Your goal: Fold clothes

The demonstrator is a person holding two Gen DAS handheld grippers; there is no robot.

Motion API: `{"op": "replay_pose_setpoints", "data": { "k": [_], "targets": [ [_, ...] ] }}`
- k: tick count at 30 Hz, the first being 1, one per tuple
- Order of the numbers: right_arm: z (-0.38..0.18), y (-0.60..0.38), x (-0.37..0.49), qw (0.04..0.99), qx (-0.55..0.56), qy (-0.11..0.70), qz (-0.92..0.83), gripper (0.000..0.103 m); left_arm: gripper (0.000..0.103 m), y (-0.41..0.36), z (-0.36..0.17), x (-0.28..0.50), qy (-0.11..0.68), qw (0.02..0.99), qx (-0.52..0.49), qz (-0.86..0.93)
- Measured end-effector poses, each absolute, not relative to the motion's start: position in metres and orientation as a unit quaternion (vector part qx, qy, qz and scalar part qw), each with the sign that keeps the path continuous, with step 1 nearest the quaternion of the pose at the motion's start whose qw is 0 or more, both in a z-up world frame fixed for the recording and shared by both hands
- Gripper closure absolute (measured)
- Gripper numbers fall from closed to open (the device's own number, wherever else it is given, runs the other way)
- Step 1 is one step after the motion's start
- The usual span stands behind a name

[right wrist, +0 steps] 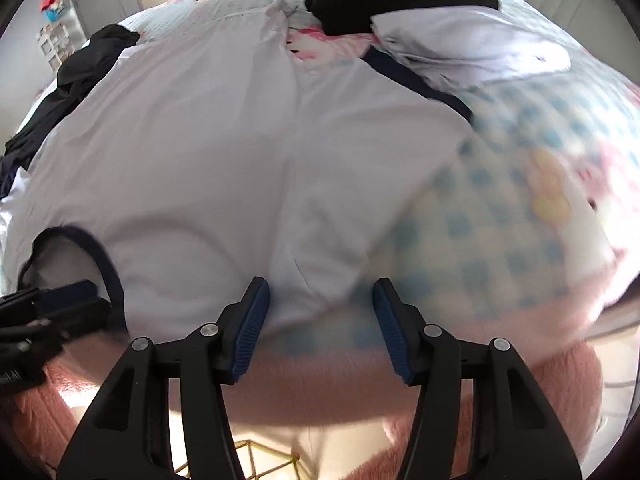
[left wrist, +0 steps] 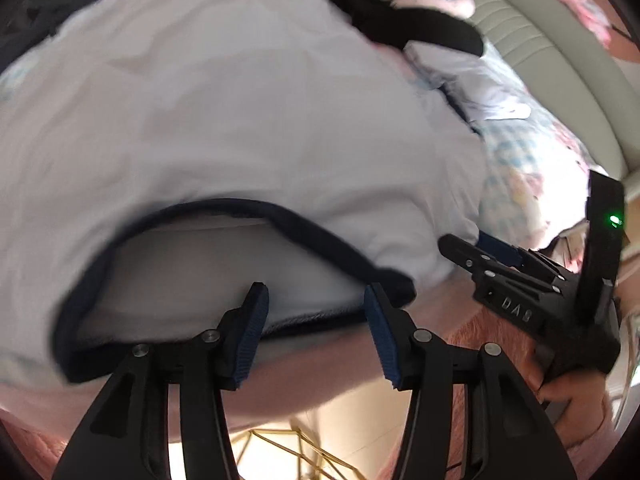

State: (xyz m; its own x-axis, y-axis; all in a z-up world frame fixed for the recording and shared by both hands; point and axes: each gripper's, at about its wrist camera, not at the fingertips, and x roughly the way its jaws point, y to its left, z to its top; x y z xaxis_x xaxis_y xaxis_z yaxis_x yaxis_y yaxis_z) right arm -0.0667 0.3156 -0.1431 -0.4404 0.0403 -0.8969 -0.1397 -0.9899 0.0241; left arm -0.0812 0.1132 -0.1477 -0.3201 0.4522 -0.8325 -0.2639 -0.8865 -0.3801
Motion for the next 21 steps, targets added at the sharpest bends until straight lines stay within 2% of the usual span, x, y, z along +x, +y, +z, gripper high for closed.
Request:
{"op": "replay_pose_setpoints", "data": {
  "k": [5,8,12,17,21],
  "targets": [
    [-0.114,0.331,-0.046,0.068,-0.471,0.087,0.875,0.047,0.051,0.086,-0.127,-0.091,-0.102,0.187,-0.469,0.857],
    [-0.115,0.328,-0.053,0.066,-0.465,0.078,0.880,0.047,0.051,0.078,-0.137,-0.102,-0.110,0.174,-0.482,0.852],
    [-0.143,0.321,-0.056,0.077,-0.520,0.043,0.850,0.047,0.051,0.072,-0.150,-0.097,-0.078,0.171,-0.512,0.838],
    [-0.123,0.313,-0.028,0.093,-0.480,0.037,0.871,0.047,0.051,0.045,-0.132,-0.087,-0.106,0.174,-0.465,0.862],
    [-0.100,0.268,-0.028,0.027,-0.436,0.008,0.900,0.045,0.051,0.016,-0.133,-0.102,-0.134,0.132,-0.450,0.873]
  ]
}}
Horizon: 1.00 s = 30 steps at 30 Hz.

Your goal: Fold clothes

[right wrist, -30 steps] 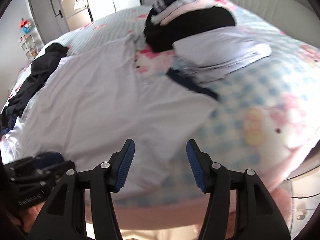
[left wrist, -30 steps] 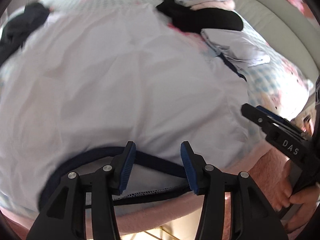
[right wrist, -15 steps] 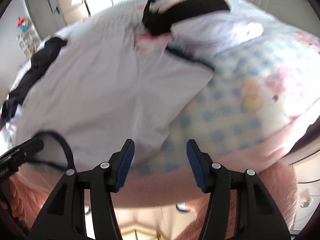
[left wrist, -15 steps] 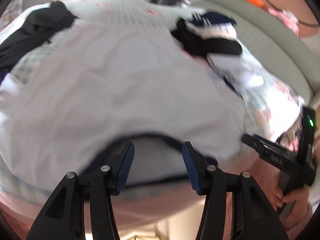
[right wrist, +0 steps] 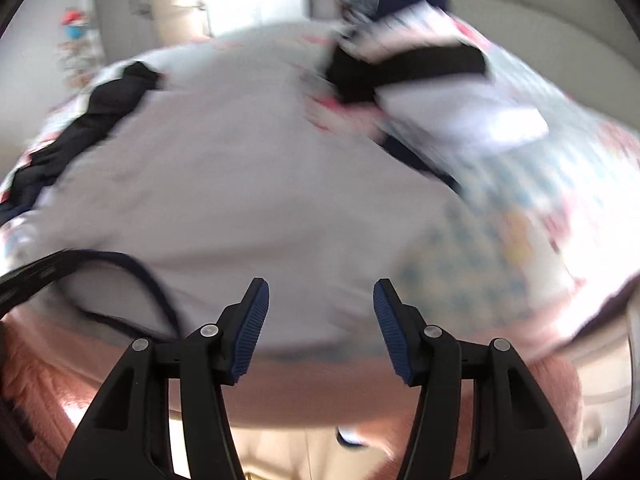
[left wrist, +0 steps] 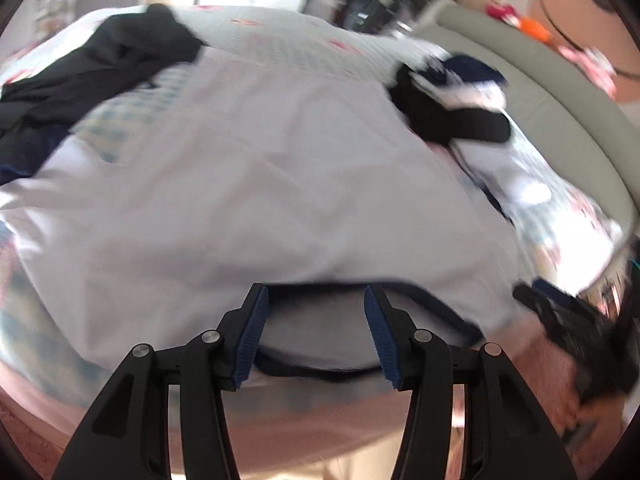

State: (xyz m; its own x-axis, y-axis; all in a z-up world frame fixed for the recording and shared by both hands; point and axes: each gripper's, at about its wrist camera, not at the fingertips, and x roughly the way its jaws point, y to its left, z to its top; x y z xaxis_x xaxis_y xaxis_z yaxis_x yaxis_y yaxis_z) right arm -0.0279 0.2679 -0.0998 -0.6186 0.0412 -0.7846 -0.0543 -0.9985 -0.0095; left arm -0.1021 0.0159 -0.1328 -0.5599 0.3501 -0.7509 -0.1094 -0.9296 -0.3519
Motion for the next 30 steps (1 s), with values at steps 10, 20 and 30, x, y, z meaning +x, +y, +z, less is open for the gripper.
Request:
{"op": "replay_pose_setpoints", "data": {
  "k": [10,20,30],
  "targets": [
    [-0.153,0.229,-0.035,0.001,-0.494,-0.020,0.869,0.043,0.051,-0.032,-0.142,-0.099,-0.176,0.109,-0.464,0.861],
    [-0.157,0.232,-0.043,0.003,-0.502,-0.017,0.865,0.042,0.047,-0.003,-0.163,-0.125,-0.073,0.084,-0.498,0.860],
    [-0.159,0.224,-0.045,0.000,-0.531,-0.078,0.844,0.037,0.043,0.006,-0.153,-0.074,0.007,0.097,-0.521,0.848]
  ]
}}
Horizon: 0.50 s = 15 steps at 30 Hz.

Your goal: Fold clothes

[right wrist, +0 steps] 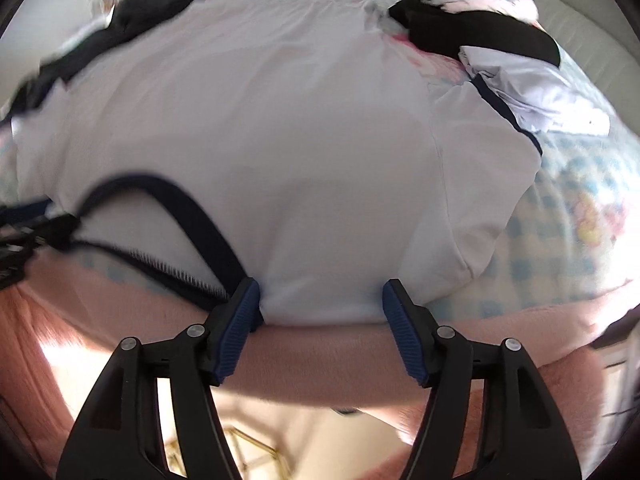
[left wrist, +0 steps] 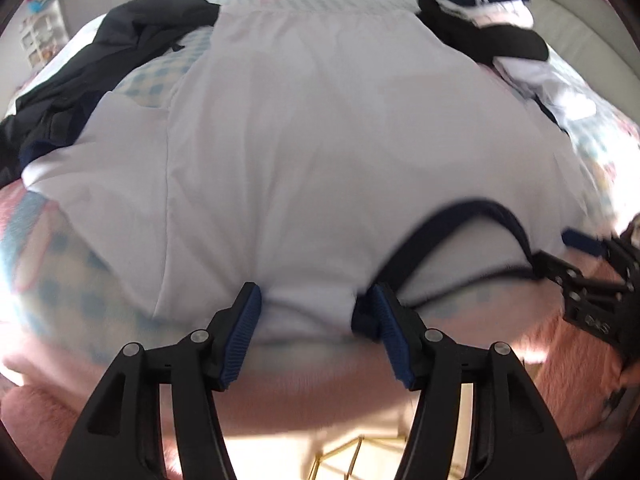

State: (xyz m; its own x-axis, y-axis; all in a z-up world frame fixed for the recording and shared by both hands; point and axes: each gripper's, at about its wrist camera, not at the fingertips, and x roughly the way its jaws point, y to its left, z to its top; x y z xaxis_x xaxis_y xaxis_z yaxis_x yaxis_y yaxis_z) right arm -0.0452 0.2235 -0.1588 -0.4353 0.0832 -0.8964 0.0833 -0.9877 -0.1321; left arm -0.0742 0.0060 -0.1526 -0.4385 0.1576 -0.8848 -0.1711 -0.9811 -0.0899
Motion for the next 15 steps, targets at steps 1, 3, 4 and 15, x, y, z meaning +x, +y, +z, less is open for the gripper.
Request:
{"op": "replay_pose_setpoints", "data": {
  "k": [1,3,4,15],
  "targets": [
    [-0.155,0.222,-0.044,0.002,0.533,0.085,-0.842,0.037,0.043,0.004,-0.145,-0.071,0.001,0.101,-0.513,0.853],
    [-0.140,0.224,-0.040,0.016,0.520,0.071,-0.851,0.038,0.043,0.001,-0.126,-0.072,-0.014,0.114,-0.481,0.869],
    [-0.132,0.226,-0.040,0.027,0.510,0.058,-0.858,0.038,0.043,-0.001,-0.121,-0.077,-0.021,0.115,-0.470,0.875],
    [-0.148,0.242,-0.061,0.011,0.517,-0.016,-0.856,0.038,0.043,-0.014,-0.169,-0.069,-0.050,0.111,-0.502,0.856]
  ]
}}
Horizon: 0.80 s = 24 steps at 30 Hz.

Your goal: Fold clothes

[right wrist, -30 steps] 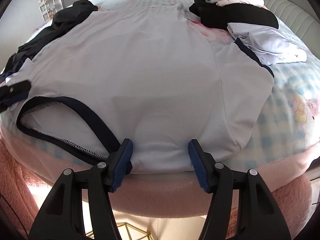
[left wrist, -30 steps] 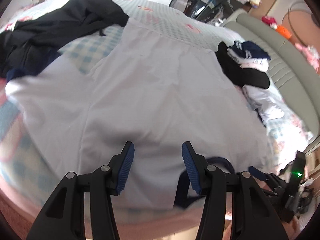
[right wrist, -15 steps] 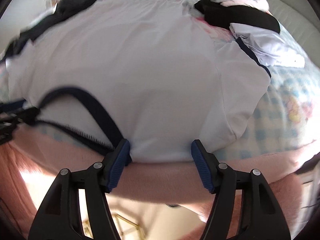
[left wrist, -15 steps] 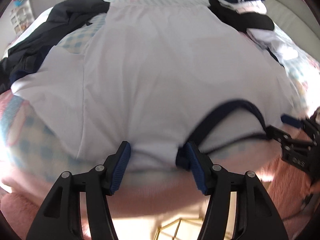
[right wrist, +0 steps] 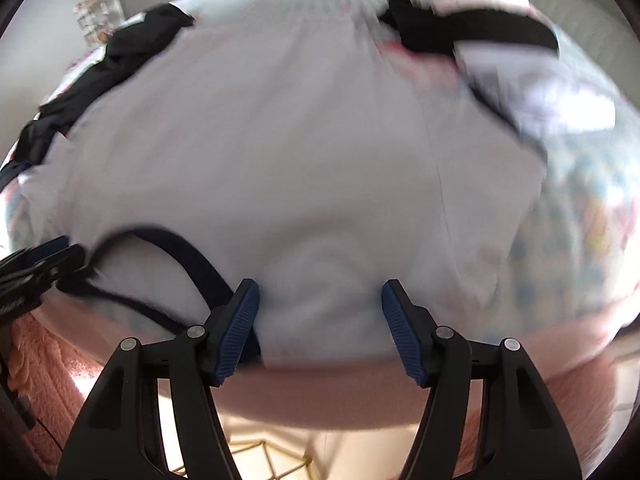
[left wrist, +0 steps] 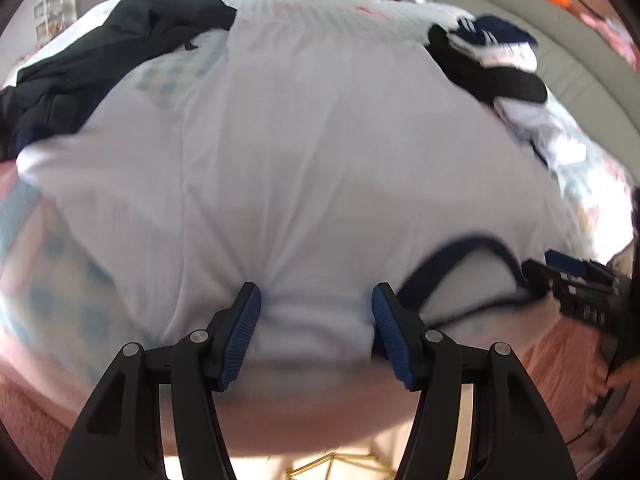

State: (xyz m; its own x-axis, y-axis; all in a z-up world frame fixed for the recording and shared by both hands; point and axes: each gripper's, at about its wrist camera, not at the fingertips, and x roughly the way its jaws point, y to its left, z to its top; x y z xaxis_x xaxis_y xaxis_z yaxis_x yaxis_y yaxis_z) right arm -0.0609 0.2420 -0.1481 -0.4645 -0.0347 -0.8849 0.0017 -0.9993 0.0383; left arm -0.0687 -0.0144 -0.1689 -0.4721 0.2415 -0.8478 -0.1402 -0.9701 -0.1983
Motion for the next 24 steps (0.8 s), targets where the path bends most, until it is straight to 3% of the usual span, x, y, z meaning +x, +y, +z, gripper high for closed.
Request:
{"op": "replay_pose_setpoints", "data": {
  "k": [7,12,19,24],
  "targets": [
    [-0.162,0.247,-0.038,0.017,0.534,-0.010,-0.845,0.034,0.043,-0.009,-0.152,-0.052,-0.033,0.100,-0.488,0.866],
    [-0.123,0.244,-0.036,0.010,0.488,-0.017,-0.872,0.037,0.041,0.007,-0.114,-0.061,-0.037,0.090,-0.403,0.910],
    [-0.114,0.239,-0.066,-0.006,0.477,-0.033,-0.878,0.037,0.041,0.027,-0.159,-0.087,0.007,0.078,-0.477,0.875],
    [-0.154,0.258,-0.059,-0.020,0.521,-0.018,-0.853,0.037,0.038,0.016,-0.171,-0.068,-0.001,0.091,-0.485,0.870]
  ]
}}
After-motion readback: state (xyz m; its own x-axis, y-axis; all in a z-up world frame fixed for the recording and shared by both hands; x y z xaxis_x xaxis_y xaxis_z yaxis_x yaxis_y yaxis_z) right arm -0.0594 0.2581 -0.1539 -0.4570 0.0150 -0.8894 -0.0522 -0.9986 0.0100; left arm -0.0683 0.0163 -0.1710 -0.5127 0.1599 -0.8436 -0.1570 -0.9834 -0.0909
